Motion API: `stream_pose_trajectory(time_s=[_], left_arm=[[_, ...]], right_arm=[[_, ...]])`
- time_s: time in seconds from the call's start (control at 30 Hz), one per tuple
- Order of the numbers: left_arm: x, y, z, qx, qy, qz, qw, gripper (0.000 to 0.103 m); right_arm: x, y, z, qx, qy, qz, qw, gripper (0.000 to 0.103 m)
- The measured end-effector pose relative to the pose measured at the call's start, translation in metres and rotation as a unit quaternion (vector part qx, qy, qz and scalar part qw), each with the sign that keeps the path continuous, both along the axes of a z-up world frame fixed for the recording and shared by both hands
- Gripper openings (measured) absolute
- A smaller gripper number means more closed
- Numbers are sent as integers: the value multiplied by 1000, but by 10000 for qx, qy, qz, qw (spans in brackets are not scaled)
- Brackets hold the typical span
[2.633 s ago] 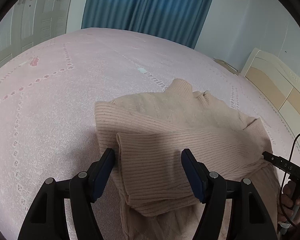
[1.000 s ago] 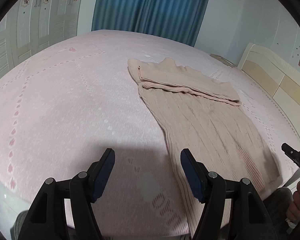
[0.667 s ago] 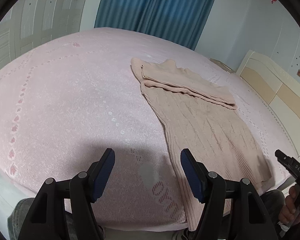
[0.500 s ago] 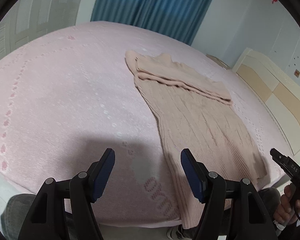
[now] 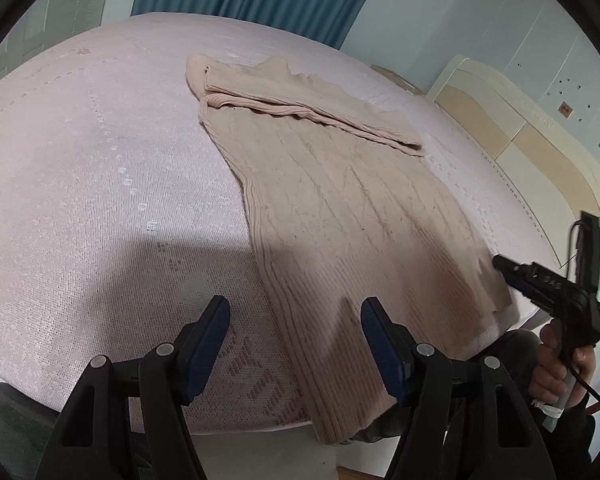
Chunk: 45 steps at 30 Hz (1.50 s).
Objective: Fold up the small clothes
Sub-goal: 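Release the sweater and withdraw both grippers, then reach both grippers to the sweater hem and grasp it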
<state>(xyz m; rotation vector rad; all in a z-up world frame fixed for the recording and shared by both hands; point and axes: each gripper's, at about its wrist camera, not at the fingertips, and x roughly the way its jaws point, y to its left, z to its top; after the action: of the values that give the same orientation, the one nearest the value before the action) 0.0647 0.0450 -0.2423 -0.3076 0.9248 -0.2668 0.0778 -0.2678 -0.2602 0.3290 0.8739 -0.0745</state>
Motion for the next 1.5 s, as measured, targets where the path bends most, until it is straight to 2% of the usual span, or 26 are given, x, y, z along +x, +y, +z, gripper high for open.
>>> stream_pose_trajectory(time_s=[0.07, 0.23, 0.33, 0.43, 0.67, 0.83, 1.1, 1.13, 1.17, 1.23, 1.33, 1.4, 1.5], left_arm=[[-1, 2, 0, -69, 20, -13, 10000, 64], [-1, -1, -1, -161, 73, -118, 9998, 57], [0, -8, -2, -121, 89, -130, 9998, 57], [1, -13, -3, -86, 95, -110, 9999, 56], [-6, -10, -4, -474, 237, -110, 9985, 56], [-10, -13, -6, -667, 344, -108, 9971, 56], [7, -12, -9, -882, 537, 16, 9947, 56], [6, -12, -8, -882, 544, -13, 9946, 54], [4, -10, -8, -883, 572, -6, 9945, 47], [0, -7, -9, -989, 625, 26, 9931, 43], [-3, -2, -13, -1240, 674, 75, 9900, 42], [-2, -3, -13, -1240, 687, 84, 9899, 42], [-2, -7, -12, -1168, 698, 43, 9907, 40]], right_arm=[[5, -3, -7, 85, 191, -56, 9998, 52], [6, 2, -8, -90, 207, 6, 9997, 52], [6, 11, -8, -344, 225, 178, 9990, 40], [7, 19, -7, -551, 200, 322, 9978, 36], [5, 25, -7, -599, 172, 509, 9968, 36], [4, 16, -8, -266, 159, 535, 9981, 36], [4, 7, -9, 159, 179, 577, 9980, 36], [3, 6, -9, 188, 192, 589, 9979, 36], [1, 5, -9, 229, 204, 620, 9976, 36], [-4, 2, -8, 384, 198, 676, 9968, 36], [-11, -7, -10, 741, 193, 683, 9947, 36], [-14, -14, -11, 1017, 190, 662, 9924, 36], [-16, -13, -11, 1046, 226, 684, 9919, 35]])
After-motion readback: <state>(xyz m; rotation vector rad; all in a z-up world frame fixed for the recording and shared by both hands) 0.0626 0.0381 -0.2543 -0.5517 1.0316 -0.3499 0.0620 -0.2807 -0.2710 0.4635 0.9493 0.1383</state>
